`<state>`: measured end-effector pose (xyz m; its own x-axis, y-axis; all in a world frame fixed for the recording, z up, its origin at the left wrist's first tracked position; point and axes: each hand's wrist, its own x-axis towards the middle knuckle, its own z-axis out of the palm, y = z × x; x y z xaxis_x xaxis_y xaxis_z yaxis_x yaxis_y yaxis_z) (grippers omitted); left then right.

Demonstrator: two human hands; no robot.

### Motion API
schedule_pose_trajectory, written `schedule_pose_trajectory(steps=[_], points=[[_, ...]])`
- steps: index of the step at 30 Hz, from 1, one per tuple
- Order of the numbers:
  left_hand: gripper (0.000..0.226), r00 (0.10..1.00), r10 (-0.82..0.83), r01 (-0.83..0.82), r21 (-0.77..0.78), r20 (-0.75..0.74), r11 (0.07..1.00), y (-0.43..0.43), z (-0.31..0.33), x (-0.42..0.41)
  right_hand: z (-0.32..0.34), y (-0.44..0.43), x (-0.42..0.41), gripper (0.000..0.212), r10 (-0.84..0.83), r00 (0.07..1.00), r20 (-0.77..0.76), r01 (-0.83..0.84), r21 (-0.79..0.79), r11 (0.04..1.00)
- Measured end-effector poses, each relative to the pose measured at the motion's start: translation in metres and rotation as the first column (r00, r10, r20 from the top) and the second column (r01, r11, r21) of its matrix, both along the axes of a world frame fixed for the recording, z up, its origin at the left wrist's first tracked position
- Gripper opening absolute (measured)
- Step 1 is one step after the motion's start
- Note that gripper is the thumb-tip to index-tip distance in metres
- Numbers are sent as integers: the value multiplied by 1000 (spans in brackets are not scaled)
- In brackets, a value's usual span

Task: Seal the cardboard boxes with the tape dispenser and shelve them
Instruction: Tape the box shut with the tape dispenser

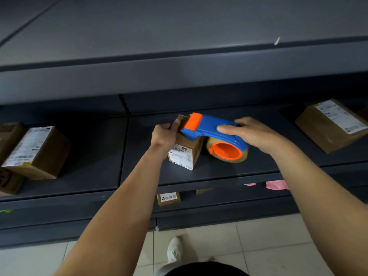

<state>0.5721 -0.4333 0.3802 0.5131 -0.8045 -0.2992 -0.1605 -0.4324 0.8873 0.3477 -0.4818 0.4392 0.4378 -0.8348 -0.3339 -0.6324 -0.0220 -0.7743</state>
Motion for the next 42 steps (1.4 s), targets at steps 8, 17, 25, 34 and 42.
schedule_pose_trajectory(steps=[8,17,25,34,42], points=[[32,994,-65,69,-38,86,997,-4,3,-1,-25,11,-63,36,-77,984,-160,97,123,988],[32,723,-87,142,-24,686,990,9,14,-24,-21,8,-14,38,-48,964,-262,58,30,998],[95,492,-386,109,385,780,916,7,20,-58,-18,10,-12,38,-52,963,-264,53,-3,999],[27,985,52,-42,63,-165,997,24,-2,18,-5,3,12,49,8,978,-207,-17,-42,999],[42,897,-139,120,72,419,990,30,-25,25,-3,2,50,49,80,958,-277,-92,-32,995]])
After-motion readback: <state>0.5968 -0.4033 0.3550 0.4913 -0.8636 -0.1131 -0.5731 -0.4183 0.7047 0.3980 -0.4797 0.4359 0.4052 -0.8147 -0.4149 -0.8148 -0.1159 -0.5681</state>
